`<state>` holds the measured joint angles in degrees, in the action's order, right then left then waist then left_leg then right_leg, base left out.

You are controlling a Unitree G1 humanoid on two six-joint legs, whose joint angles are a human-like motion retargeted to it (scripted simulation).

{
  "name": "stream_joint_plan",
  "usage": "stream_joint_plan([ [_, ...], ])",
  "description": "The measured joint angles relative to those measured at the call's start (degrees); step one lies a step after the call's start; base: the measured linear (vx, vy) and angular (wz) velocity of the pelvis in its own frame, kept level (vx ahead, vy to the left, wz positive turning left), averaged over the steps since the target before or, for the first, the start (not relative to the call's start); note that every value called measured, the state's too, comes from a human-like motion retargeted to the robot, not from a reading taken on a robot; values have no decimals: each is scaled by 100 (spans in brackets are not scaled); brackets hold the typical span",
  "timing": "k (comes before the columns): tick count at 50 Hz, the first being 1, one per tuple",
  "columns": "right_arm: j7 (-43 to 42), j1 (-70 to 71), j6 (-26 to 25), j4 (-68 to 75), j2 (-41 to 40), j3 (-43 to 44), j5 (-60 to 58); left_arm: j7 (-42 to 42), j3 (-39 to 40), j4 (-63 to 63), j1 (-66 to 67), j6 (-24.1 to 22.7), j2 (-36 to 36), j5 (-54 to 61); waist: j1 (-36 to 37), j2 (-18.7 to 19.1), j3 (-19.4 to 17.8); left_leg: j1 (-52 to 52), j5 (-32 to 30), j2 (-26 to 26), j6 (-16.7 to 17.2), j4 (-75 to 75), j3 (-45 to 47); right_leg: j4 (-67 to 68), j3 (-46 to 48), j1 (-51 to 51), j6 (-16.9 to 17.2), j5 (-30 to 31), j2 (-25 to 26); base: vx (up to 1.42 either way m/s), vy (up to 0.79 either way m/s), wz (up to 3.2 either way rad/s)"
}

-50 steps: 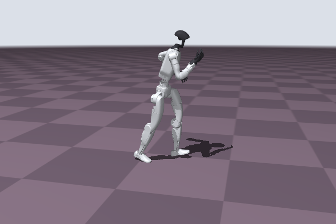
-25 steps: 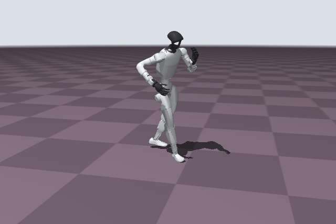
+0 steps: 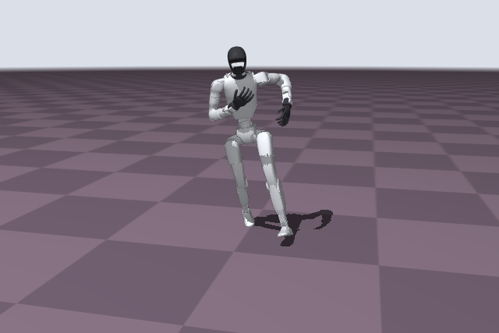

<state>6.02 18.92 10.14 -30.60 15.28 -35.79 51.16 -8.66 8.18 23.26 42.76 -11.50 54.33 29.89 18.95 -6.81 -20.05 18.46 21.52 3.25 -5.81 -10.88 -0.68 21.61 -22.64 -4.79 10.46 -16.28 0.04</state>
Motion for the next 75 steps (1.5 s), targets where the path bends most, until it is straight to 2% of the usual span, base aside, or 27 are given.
stream_joint_plan([
  [3,255,-28,-159,472,-85,-231,-432,10,-235,-372,-617,15,-90,-474,-89,0,-13,-16,-392,146,118,46,359,1624,117,330,26,-471,26,64,38,-123],
  [6,-186,-238,-33,1192,-244,-162,-1787,662,-1115,-1094,-2167,81,-360,-1765,-439,-163,-232,326,366,-66,-107,-1546,676,3895,629,1067,-38,-598,-310,54,30,-57],
  [10,-869,-1333,234,1608,-171,546,-2387,1907,-2139,-1334,-4903,457,-820,-3689,-1120,-60,-460,189,1279,116,-106,-2848,1014,5684,1493,1809,-592,-1139,-608,53,14,-68],
  [13,-391,-2120,102,845,696,1286,-1251,2727,-2698,-1054,-6814,678,-1389,-3689,-2001,204,-246,-282,1204,350,25,-2439,1197,5437,2239,2349,-782,-1453,-600,55,2,-66],
  [15,-326,-2405,154,382,1349,1515,-1097,3169,-2902,-724,-7643,639,-1481,-3570,-2636,331,-53,-645,881,491,141,-1870,1368,4686,2764,2663,-747,-1457,-596,58,-8,-81],
  [19,-230,-2990,86,-258,2201,2167,-863,3195,-2952,-147,-8370,421,-1991,-2866,-3474,662,301,-1304,-208,612,414,-839,1718,1824,3803,2812,-592,-1221,-609,64,-19,-121],
  [22,-322,-3324,37,-543,2103,2499,-676,3082,-2803,363,-8366,238,-2701,-2361,-3725,679,249,-1719,-925,436,608,-699,1740,-579,4826,2470,-493,-596,-669,70,-25,-179],
  [25,-560,-3507,273,-699,1719,2542,-635,3071,-2891,674,-8078,-56,-3433,-2332,-3561,667,72,-1814,-1144,227,490,-1428,1463,-1213,5892,2170,-549,-454,-670,73,-21,-232],
  [30,-805,-2455,443,268,1032,1967,-1138,2528,-2862,-443,-6479,5,-3372,-2862,-2879,867,-244,-849,-881,313,266,-4658,1078,90,4706,2103,-1099,-1840,-377,77,-8,-281],
  [33,-1291,-1006,553,727,666,1573,-1578,2596,-2569,-986,-4690,-10,-2856,-2334,-2298,730,-441,-269,-194,308,7,-5891,1130,555,3818,1860,-1097,-2197,-237,87,-1,-326],
  [35,-1362,-216,665,403,368,1527,-1532,2307,-2176,-727,-3377,-196,-2313,-1881,-1782,512,-511,131,172,183,-178,-6120,1148,365,3220,1476,-957,-2122,-239,96,3,-298],
  [40,-1642,684,921,-586,-164,1647,-1321,1276,-1014,-22,-986,-354,-1071,-862,-268,-175,-338,1036,418,-54,-446,-4315,1309,-688,2346,601,-495,-706,-730,103,15,-219],
  [43,-1627,775,849,-760,-247,1539,-1251,1004,-722,-166,-517,-201,-1123,-114,257,-438,-268,964,266,28,-338,-1891,1723,-1120,2193,168,-190,430,-943,108,31,-149],
  [45,-1470,678,743,-782,-260,1422,-1255,943,-629,-260,-542,-136,-1273,144,389,-474,-324,693,38,117,-72,-466,2139,-1320,2085,-276,-130,956,-982,110,42,-100],
  [47,-1192,398,647,-669,-212,1233,-1290,948,-750,-349,-937,-140,-1430,-48,270,-384,-526,398,-114,120,-2,-342,2177,-955,1893,-665,-402,1135,-993,110,48,-40],
  [49,-962,-25,620,-312,-121,1022,-1360,1004,-1096,-591,-1713,-126,-1577,-495,-1,-269,-750,172,384,133,-237,-1238,2016,502,1664,-528,-776,932,-926,108,51,-3],
  [50,-941,-292,624,-63,-73,934,-1450,1093,-1325,-749,-2186,-99,-1638,-760,-153,-240,-801,119,749,142,-376,-1776,1955,1537,1547,-222,-920,702,-868,106,48,-2],
  [52,-1199,-1068,745,294,53,1111,-1736,1461,-1833,-975,-3422,-94,-1681,-1268,-447,-295,-648,313,1406,210,-470,-2824,2004,3522,1524,821,-870,90,-822,102,43,7],
  [53,-1209,-1436,780,371,103,1301,-1879,1625,-2082,-1055,-4215,-87,-1761,-1502,-643,-234,-676,30,1451,133,-442,-2595,1951,3962,1567,1094,-1204,-251,-745,95,39,42],
  [55,-901,-2323,842,89,264,1896,-1702,1869,-2361,-1027,-5758,-143,-2073,-1942,-1130,-45,-621,-377,1446,84,-232,-2309,1803,4491,1950,1669,-1466,-718,-654,97,33,90],
  [57,-455,-3068,760,-416,675,2484,-1270,2200,-2349,-869,-7022,-145,-2612,-2169,-1864,295,-431,-696,1156,122,79,-1864,1482,4192,2570,2163,-1454,-832,-515,104,23,153],
  [60,-360,-3748,621,-828,1523,2992,-1013,3033,-2441,-545,-8315,-184,-3249,-1952,-3093,818,-178,-1168,325,257,544,-1125,959,2526,3404,2584,-1171,-569,-263,113,8,170],
  [64,-427,-4068,243,-756,2202,3128,-1004,3250,-3213,-238,-9506,-145,-3435,-1444,-4312,952,-189,-2083,-1027,86,871,-300,374,-889,3965,2401,-683,-55,-330,124,-15,139],
  [67,-34,-4007,61,-449,2273,3014,-1698,2275,-3446,-65,-9579,-42,-3401,-1761,-4727,757,-303,-2855,-1586,-82,769,-215,-217,-2068,4097,2291,-392,57,-525,131,-30,48],
  [70,-502,-3660,577,64,2210,2638,-2499,1745,-3221,-99,-8745,-216,-3432,-2078,-4598,706,-383,-2841,-1826,-219,674,-1585,-426,-1586,3886,2189,-740,377,-568,125,-30,-61],
  [73,-1364,-2794,913,789,1742,1880,-2637,2280,-3055,-709,-7200,-131,-3599,-2402,-3914,900,-492,-2062,-1870,-56,575,-3810,-39,-17,3460,2321,-1221,-702,-297,121,-23,-149],
  [75,-1685,-1959,1003,892,1461,1575,-2782,2367,-2882,-980,-5917,-168,-3647,-2110,-3403,939,-473,-1370,-1370,-58,368,-5027,144,627,3220,2298,-1214,-1140,-203,119,-14,-151],
])
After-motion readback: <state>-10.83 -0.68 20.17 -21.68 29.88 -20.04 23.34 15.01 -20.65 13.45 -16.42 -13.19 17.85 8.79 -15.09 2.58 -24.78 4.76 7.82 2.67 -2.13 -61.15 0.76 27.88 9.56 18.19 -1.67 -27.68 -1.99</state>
